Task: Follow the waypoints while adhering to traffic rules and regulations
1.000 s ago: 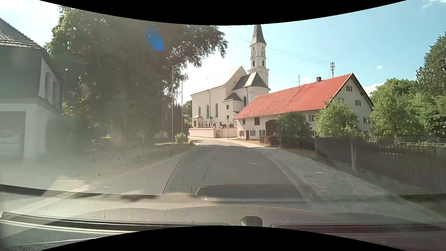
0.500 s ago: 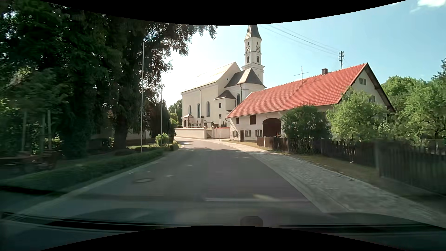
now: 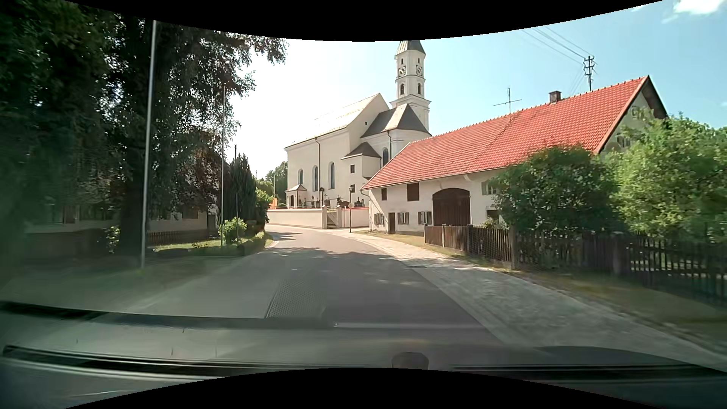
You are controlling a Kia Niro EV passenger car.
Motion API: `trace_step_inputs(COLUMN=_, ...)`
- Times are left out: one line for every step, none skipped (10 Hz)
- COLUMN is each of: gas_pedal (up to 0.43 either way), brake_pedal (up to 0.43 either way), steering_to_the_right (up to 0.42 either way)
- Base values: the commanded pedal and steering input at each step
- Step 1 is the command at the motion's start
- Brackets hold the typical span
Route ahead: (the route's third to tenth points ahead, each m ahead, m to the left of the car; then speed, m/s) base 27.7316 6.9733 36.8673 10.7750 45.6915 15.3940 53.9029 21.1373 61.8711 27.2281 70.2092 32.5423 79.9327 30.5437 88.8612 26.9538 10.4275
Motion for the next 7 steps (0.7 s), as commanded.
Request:
trace_step_inputs(gas_pedal=0.087, brake_pedal=0.006, steering_to_the_right=-0.011)
trace_step_inputs(gas_pedal=0.098, brake_pedal=0.006, steering_to_the_right=-0.018)
trace_step_inputs(gas_pedal=0.098, brake_pedal=0.006, steering_to_the_right=-0.025)
trace_step_inputs(gas_pedal=0.098, brake_pedal=0.006, steering_to_the_right=-0.029)
trace_step_inputs(gas_pedal=0.098, brake_pedal=0.006, steering_to_the_right=-0.034)
trace_step_inputs(gas_pedal=0.098, brake_pedal=0.006, steering_to_the_right=-0.038)
trace_step_inputs(gas_pedal=0.098, brake_pedal=0.006, steering_to_the_right=-0.044)
